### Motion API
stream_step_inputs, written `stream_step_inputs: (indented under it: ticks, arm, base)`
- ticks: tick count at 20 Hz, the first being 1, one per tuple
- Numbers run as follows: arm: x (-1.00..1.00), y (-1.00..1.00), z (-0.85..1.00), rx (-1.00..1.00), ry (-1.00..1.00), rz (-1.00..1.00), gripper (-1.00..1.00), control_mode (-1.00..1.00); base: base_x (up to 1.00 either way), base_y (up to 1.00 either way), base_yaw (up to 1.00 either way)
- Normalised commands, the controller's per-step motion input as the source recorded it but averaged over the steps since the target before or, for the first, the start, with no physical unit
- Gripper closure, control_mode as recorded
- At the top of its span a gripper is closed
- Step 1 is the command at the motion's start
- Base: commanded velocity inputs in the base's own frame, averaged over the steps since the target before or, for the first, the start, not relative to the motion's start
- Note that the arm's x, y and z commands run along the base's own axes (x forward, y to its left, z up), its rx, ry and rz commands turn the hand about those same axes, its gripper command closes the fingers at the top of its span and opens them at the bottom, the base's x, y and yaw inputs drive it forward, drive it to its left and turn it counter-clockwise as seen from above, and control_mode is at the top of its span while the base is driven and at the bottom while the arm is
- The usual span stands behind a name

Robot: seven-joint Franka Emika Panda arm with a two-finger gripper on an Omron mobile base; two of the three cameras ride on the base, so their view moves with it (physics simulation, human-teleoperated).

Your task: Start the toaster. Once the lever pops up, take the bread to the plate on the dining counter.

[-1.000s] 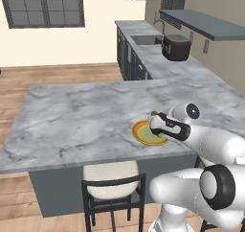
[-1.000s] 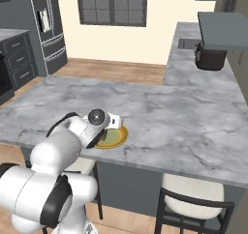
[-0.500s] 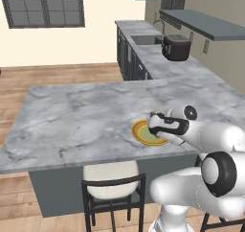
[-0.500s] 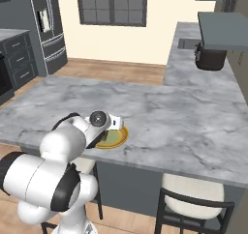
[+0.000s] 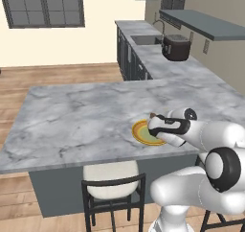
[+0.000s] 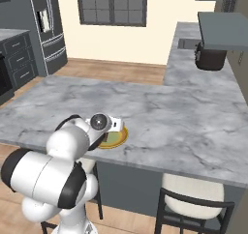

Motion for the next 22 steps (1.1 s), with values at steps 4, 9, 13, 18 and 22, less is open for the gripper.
stream_step_inputs:
  ticks: [4,9,13,18,22]
  arm:
    - [0.01,0.0,-0.03,0.0,0.0,0.0,1.0,-1.0]
    - [0.0,0.0,0.0,0.0,0.0,0.0,-1.0,-1.0]
    - [0.0,0.0,0.0,0.0,0.0,0.0,-1.0,-1.0]
    - [0.0,0.0,0.0,0.0,0.0,0.0,-1.0,-1.0]
    - [0.0,0.0,0.0,0.0,0.0,0.0,-1.0,-1.0]
  base:
    - [0.0,0.0,0.0]
    - [0.0,0.0,0.0]
    - [0.0,0.0,0.0]
    - [0.0,0.0,0.0]
    - [0.0,0.0,0.0]
